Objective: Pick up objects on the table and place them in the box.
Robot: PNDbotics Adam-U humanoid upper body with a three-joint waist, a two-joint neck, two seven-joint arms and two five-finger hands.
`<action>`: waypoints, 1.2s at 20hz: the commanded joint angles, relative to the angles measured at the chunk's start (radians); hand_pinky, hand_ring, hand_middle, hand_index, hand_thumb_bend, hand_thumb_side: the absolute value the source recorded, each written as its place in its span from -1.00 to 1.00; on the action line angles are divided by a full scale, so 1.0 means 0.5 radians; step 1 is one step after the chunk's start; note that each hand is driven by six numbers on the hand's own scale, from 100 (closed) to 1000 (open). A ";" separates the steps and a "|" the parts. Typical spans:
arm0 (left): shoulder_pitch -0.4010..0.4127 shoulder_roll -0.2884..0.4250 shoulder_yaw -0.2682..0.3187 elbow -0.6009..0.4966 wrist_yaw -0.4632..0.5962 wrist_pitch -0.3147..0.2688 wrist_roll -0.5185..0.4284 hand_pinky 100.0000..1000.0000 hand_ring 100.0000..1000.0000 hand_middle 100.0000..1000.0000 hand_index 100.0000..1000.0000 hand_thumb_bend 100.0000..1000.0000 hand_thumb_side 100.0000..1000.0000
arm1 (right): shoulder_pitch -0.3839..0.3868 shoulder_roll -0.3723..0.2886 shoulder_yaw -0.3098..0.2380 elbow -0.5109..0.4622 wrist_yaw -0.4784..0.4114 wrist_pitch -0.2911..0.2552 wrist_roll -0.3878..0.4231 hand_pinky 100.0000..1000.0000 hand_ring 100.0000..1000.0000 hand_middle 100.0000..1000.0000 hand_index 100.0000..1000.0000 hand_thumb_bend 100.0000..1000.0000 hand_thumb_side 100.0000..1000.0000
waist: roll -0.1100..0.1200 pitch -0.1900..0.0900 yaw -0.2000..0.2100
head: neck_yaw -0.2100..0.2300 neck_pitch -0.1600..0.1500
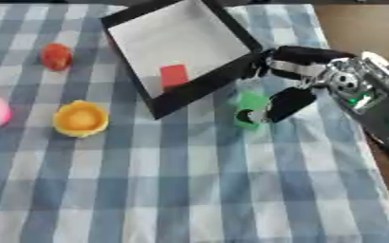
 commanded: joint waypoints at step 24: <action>-0.038 0.027 -0.010 -0.021 0.004 -0.010 0.000 0.28 0.43 0.31 0.60 -0.19 0.22 | -0.004 0.120 -0.010 0.305 0.112 -0.042 -0.040 0.72 0.58 0.34 0.49 -0.23 -0.21 | 0.024 -0.025 0.016 | -0.018 -0.006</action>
